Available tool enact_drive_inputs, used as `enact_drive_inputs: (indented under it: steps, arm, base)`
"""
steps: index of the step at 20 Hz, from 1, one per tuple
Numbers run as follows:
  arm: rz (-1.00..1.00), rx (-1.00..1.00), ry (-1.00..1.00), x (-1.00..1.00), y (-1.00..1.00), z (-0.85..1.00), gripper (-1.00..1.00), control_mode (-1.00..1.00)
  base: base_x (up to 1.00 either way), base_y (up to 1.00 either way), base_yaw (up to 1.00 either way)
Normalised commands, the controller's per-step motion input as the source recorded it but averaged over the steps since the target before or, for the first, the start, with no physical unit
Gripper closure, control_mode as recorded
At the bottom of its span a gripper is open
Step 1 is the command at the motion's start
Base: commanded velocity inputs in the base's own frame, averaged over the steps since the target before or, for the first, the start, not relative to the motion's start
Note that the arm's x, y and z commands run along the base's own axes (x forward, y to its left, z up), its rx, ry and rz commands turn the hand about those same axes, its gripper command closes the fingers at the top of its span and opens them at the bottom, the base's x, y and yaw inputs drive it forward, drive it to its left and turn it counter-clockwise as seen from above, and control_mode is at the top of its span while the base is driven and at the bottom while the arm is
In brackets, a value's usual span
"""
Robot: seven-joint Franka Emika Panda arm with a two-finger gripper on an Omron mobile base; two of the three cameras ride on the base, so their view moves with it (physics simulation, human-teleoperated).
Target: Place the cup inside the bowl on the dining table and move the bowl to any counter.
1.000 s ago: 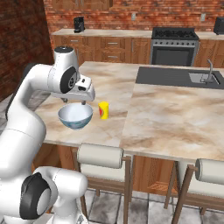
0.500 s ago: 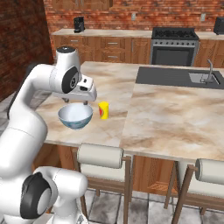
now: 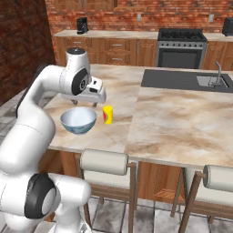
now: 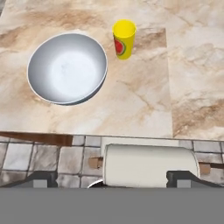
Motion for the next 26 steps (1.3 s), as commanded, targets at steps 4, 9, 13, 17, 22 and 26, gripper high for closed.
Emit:
enact_drive_inputs:
  steps: [4, 9, 13, 17, 22, 26]
  arm:
    - [0.00, 0.00, 0.00, 0.35, 0.00, 0.00, -1.00, -1.00]
    - [0.00, 0.00, 0.00, 0.40, 0.00, 0.00, -1.00, -1.00]
    - [0.00, 0.00, 0.00, 0.32, 0.00, 0.00, -1.00, -1.00]
    - [0.00, 0.00, 0.00, 0.21, 0.00, 0.00, -1.00, -1.00]
    - [0.01, 0.00, -0.01, 0.05, -0.03, 0.00, -1.00, -1.00]
    - [0.00, 0.00, 0.00, 0.03, -0.16, -0.05, -1.00, -1.00]
  base:
    - [0.00, 0.00, 0.00]
    - [0.00, 0.00, 0.00]
    - [0.00, 0.00, 0.00]
    - [0.00, 0.00, 0.00]
    - [0.00, 0.00, 0.00]
    - [0.00, 0.00, 0.00]
